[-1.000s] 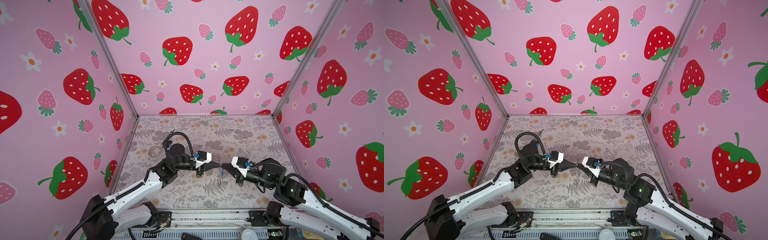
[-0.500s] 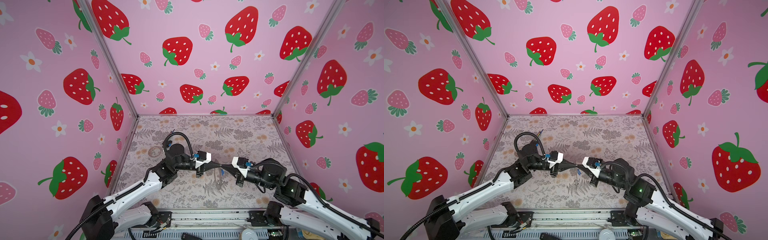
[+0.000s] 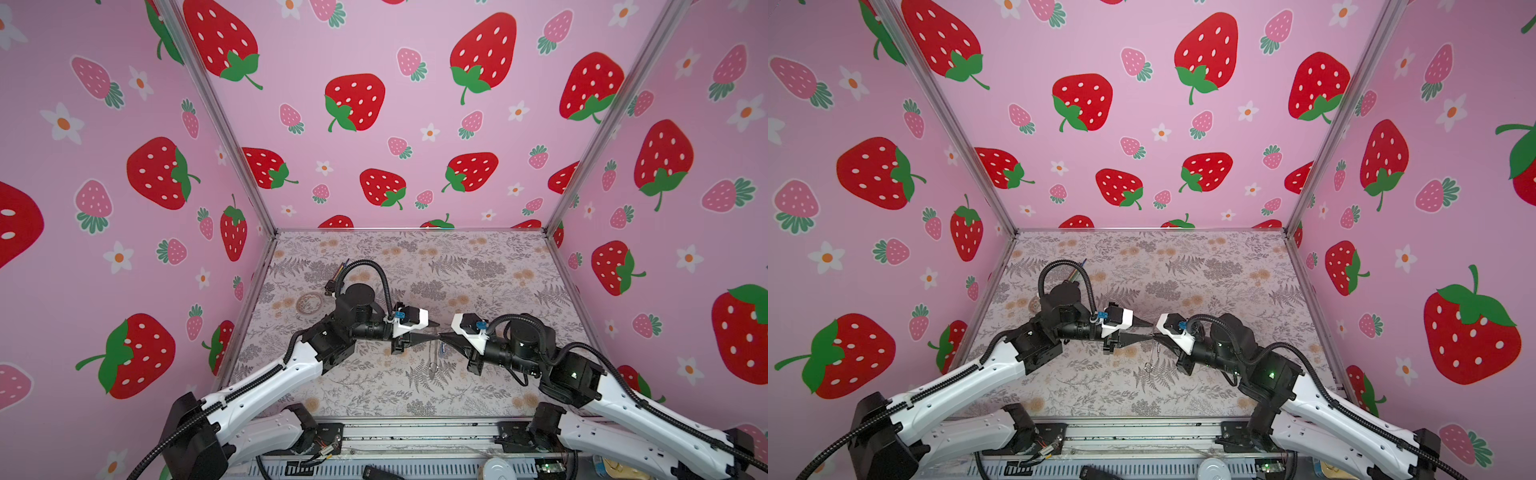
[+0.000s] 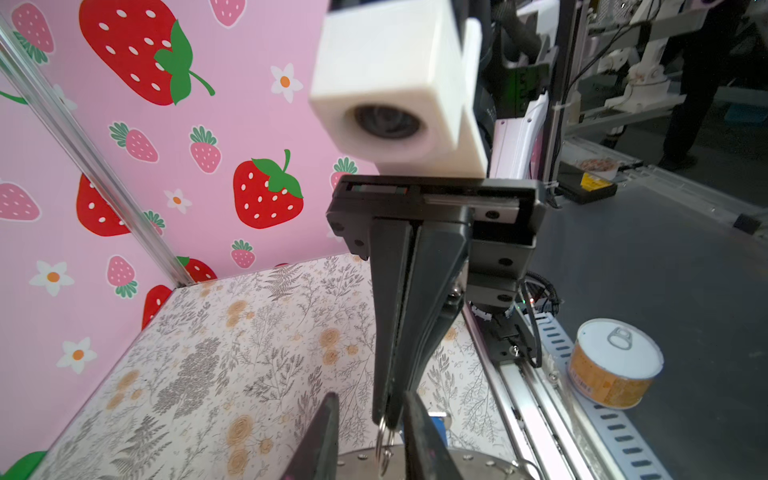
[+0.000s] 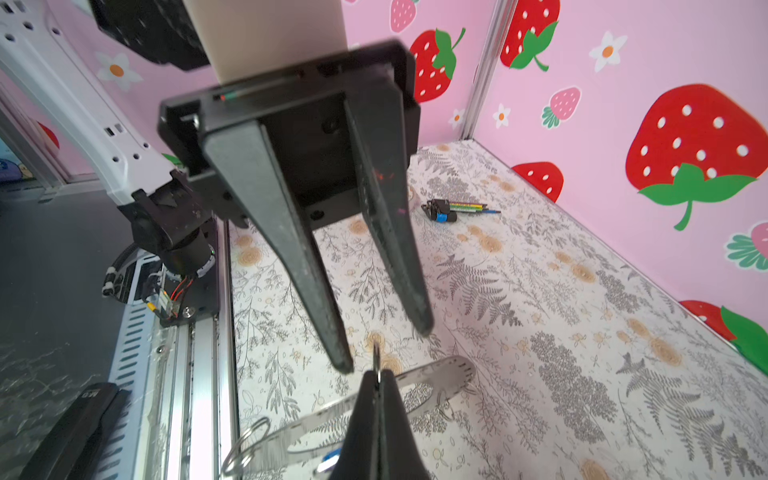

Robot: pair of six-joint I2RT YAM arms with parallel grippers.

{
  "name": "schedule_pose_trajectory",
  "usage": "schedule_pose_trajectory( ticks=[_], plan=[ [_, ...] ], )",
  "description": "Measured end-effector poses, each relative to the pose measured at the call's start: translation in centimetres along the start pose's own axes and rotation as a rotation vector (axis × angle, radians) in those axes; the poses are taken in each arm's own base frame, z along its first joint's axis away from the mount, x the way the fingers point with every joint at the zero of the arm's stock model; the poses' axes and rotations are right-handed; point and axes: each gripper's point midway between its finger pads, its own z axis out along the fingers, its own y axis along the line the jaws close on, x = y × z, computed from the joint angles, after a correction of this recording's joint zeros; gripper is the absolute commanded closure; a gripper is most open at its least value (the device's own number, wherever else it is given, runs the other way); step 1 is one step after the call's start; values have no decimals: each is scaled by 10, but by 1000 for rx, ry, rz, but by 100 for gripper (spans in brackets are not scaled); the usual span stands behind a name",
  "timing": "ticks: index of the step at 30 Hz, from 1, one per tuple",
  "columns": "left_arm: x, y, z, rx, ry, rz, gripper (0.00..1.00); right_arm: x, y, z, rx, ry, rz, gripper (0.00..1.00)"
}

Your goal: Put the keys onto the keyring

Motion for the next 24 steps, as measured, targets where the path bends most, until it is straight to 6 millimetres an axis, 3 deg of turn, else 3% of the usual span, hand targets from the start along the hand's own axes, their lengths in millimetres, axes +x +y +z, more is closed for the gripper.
schedule_pose_trajectory(
  ticks=[14, 24],
  plan=[
    [24, -2, -19, -49, 204, 91, 65, 4, -12, 18, -26, 110, -11, 100],
    [35, -1, -20, -72, 288, 122, 68, 2, -4, 26, -100, 148, 5, 100]
  ],
)
